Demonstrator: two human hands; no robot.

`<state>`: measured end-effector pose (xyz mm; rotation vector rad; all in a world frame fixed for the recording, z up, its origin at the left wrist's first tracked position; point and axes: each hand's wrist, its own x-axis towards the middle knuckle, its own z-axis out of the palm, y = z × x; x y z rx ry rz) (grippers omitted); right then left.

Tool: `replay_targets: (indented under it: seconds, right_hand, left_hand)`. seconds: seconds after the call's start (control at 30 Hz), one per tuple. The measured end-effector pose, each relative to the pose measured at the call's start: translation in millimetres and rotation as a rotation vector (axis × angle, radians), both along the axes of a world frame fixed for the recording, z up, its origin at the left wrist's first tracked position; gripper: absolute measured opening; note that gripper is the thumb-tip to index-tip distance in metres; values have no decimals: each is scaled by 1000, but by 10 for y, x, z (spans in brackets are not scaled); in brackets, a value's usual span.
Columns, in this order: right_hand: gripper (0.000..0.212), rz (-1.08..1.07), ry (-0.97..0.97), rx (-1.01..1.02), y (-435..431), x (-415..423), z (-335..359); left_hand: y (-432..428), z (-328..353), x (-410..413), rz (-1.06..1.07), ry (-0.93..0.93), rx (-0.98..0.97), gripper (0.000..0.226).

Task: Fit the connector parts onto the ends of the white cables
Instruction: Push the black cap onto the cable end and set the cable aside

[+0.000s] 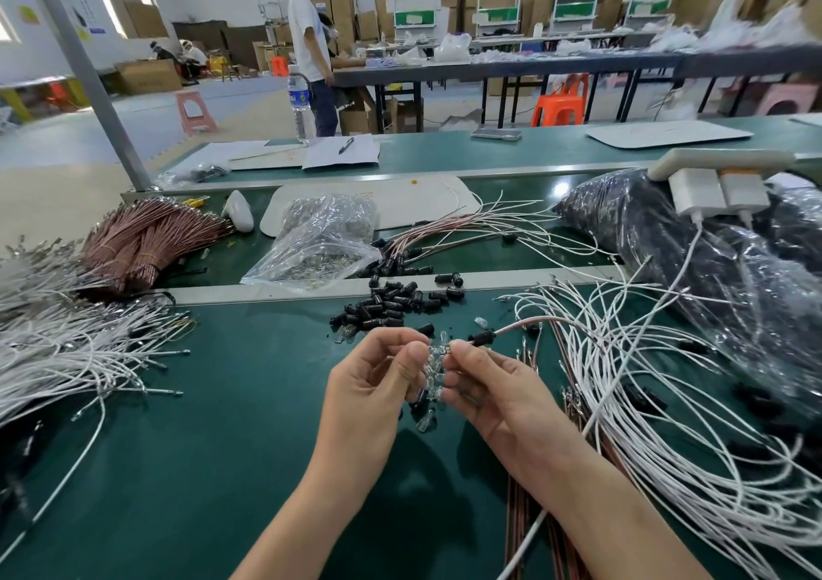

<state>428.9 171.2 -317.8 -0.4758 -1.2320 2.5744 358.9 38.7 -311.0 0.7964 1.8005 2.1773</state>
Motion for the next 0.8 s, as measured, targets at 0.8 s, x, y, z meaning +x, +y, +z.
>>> replay_targets:
  seconds: [0.8]
  right_hand:
    - [18, 40, 66, -59, -4, 36, 46]
  left_hand:
    - [-35, -13, 49, -72, 108, -89, 17]
